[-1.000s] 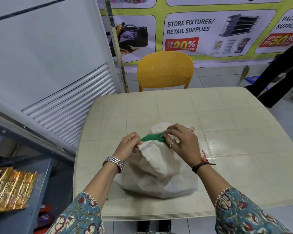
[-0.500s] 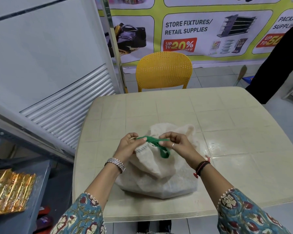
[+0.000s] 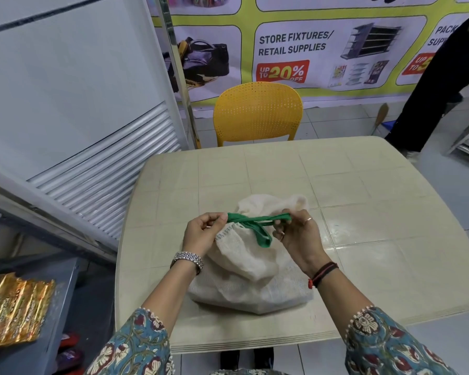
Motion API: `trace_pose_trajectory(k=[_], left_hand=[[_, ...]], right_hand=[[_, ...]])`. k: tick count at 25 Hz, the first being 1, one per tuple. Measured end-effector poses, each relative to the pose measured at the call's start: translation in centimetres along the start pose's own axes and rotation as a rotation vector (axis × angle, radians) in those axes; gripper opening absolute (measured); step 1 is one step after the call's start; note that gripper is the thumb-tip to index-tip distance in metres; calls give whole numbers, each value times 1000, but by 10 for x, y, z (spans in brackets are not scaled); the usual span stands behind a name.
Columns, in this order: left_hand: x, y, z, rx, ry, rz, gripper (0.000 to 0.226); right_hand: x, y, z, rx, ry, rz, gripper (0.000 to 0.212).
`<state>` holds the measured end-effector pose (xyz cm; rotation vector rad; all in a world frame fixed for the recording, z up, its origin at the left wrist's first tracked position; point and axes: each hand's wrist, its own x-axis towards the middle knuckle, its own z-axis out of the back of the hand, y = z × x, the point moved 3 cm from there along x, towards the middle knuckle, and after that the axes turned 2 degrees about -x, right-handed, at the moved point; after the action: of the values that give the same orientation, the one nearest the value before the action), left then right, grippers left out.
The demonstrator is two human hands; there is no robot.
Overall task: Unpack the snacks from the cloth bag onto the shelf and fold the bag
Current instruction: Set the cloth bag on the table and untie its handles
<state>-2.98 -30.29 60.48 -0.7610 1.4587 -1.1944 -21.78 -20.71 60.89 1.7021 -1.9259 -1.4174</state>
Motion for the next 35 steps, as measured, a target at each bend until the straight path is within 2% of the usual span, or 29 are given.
trace_pose_trajectory(k=[2, 3, 6, 7, 8, 11, 13, 15, 17, 20, 22, 23, 25, 26, 27, 28, 29, 30, 32, 33, 35], left_hand=[[-1, -1, -3, 22, -15, -29, 6], [-2, -2, -5, 7, -26, -36, 7], [-3, -5, -3, -16, -56, -47, 10], [-2, -5, -1, 1, -64, -51, 11], [-1, -4, 3, 16, -75, -44, 12], [3, 1, 10, -45, -83, 92, 17], [2, 6, 8, -145, -12, 203, 20], [1, 10, 9, -318, 54, 229, 23], [2, 10, 13, -552, 68, 215, 23], [3, 5, 19, -694, 86, 157, 20], [1, 0, 19, -718, 82, 102, 12], [2, -1, 19, -718, 60, 82, 9], [4, -1, 23, -639, -12, 58, 9], [6, 1, 28, -559, -62, 42, 19], [8, 4, 34, -468, -113, 15, 34], [8, 6, 39, -383, -155, -17, 51], [7, 8, 44, -311, -177, -52, 66], [5, 8, 46, -257, -176, -85, 75], [2, 7, 49, -197, -141, -136, 76], [1, 7, 50, -169, -142, -159, 73], [-4, 3, 53, -145, -221, -162, 64]], right_hand=[[-3, -2, -1, 190, 39, -72, 23], [-4, -1, 0, 111, 62, -92, 26], [-6, 6, 4, -597, 122, 2, 32], [-4, 8, 6, -703, 128, 44, 32], [-4, 11, 6, -678, 125, 75, 33], [-1, 16, 16, -136, -42, 73, 36], [0, 13, 23, 95, -99, 28, 27], [-2, 9, 26, 197, -65, 1, 28], [-6, 8, 36, 242, -83, -25, 37], [-7, 5, 50, 247, -220, -62, 49], [-1, -3, 62, 241, -350, -120, 47], [1, -7, 66, 151, -423, -159, 40], [0, -10, 66, -280, -555, -206, 21], [0, -11, 63, -524, -618, -155, 19], [0, -8, 57, -734, -677, -14, 33], [1, -4, 44, -933, -649, 174, 47], [3, 1, 24, -1088, -526, 369, 57], [6, 4, 0, -1185, -319, 494, 63], [18, -1, -39, -1422, 104, 533, 74], [23, -5, -53, -1585, 248, 515, 77], [36, -14, -68, -1875, 372, 490, 67]])
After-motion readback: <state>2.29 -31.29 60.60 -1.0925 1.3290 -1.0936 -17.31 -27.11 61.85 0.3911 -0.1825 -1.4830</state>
